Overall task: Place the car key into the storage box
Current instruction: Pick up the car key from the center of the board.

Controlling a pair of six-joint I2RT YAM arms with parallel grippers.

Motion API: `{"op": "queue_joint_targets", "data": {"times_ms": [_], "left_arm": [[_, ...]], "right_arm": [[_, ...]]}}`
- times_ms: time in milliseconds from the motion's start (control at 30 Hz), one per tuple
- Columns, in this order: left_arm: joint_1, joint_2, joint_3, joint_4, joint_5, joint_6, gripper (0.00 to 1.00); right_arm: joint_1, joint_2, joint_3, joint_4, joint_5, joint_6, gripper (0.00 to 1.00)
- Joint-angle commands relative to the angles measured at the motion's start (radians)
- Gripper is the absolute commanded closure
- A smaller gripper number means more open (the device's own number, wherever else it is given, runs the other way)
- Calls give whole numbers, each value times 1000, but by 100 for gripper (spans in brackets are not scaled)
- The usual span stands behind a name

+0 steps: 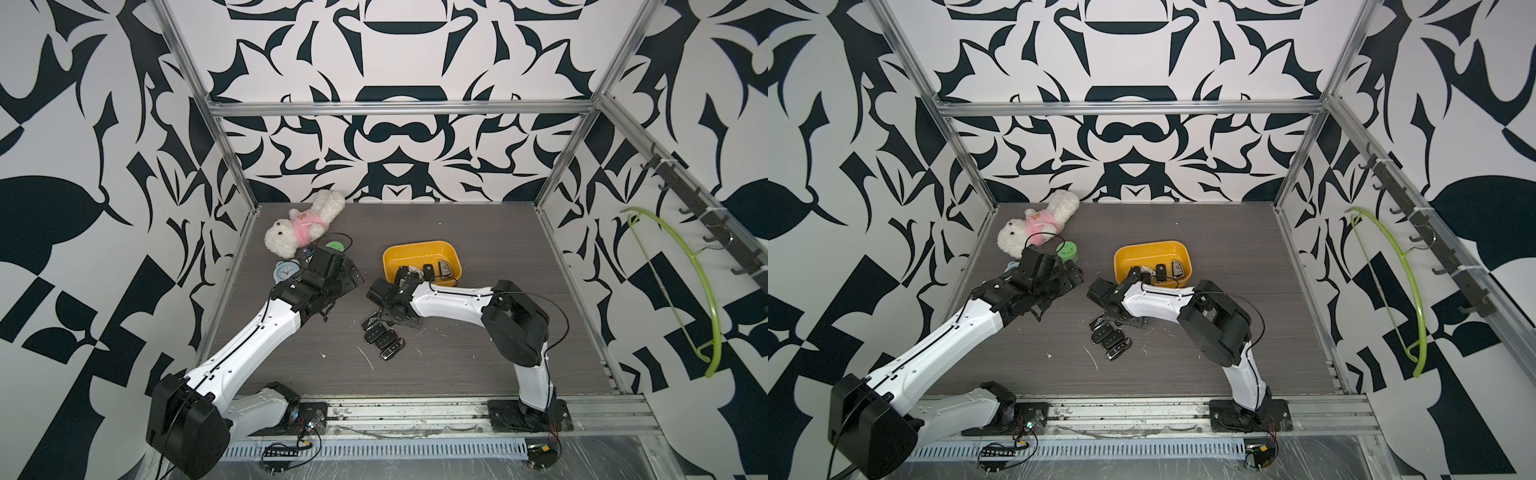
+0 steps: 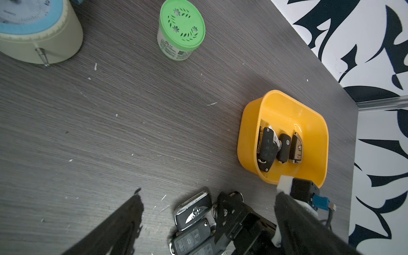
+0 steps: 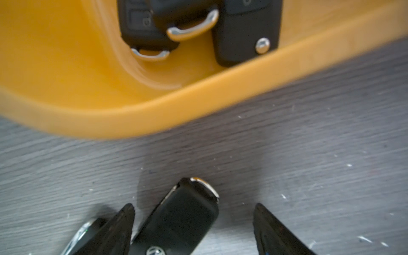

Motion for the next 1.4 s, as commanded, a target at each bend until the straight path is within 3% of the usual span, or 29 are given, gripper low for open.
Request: {"op": "queue_joint_targets", "data": {"times_ms": [0,400,567,733,867,1100,1367], "left_arm": [[5,-11,-26,2,5,-8,1],[6,-5,-33,12,20,-18,1],[5,-3,-34,13,29,-26,1],[5,-17,-38,2,21,-26,1],[6,-18,-46,11,23,-37,1],[5,0,-33,9,36,-40,1],[5,2,-22,8,34,-39,1]], "right_arm": [[4,-43,-7,-53,22,-20,15],[2,-122,-77,-62,34,-124,19],[0,-41,7,-41,-44,-322,22],[-14,-18,57,-91,-44,-473,22],[-25,-11,61,-91,-73,-510,23],[-27,25,78,-102,-86,-512,41],[-37,55,79,-116,-85,-489,47]]}}
